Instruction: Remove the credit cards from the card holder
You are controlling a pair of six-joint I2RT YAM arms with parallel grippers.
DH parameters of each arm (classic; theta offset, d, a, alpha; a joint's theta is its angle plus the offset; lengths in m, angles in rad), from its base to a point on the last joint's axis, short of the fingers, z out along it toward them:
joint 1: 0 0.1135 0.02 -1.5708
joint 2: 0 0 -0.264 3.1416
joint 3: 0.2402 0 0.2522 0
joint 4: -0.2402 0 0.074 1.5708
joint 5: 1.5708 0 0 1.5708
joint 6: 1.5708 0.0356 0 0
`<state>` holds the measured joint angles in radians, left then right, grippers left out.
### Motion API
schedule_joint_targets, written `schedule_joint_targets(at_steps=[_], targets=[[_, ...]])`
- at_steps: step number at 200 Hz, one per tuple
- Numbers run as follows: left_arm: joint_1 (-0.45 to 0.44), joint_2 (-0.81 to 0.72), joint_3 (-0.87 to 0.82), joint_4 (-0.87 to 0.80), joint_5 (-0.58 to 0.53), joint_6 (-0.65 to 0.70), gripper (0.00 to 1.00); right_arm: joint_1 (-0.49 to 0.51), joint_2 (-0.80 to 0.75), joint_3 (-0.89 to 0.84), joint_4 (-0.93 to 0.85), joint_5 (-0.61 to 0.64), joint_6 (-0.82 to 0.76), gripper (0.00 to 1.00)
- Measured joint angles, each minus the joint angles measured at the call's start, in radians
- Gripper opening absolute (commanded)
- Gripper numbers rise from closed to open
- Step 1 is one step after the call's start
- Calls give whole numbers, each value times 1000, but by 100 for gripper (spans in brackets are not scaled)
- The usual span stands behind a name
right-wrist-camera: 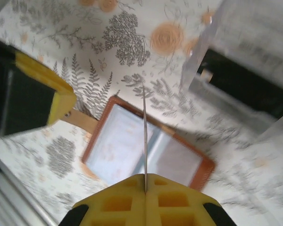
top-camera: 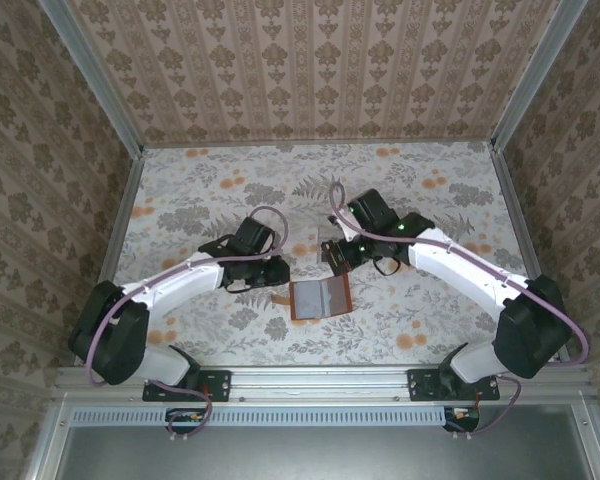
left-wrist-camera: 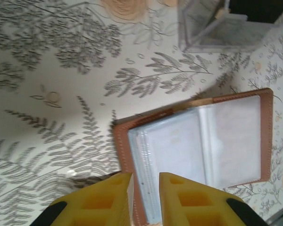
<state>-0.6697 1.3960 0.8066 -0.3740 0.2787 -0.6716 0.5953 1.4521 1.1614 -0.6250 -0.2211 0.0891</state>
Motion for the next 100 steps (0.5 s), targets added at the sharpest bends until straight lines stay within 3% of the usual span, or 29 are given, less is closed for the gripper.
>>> schedule_joint_targets(at_steps=[51, 100], targets=[[26, -29, -14, 5, 5, 26, 22, -44, 194, 238, -178, 80, -576, 0], [32, -31, -27, 23, 17, 30, 22, -69, 471, 526, -388, 83, -850, 0]])
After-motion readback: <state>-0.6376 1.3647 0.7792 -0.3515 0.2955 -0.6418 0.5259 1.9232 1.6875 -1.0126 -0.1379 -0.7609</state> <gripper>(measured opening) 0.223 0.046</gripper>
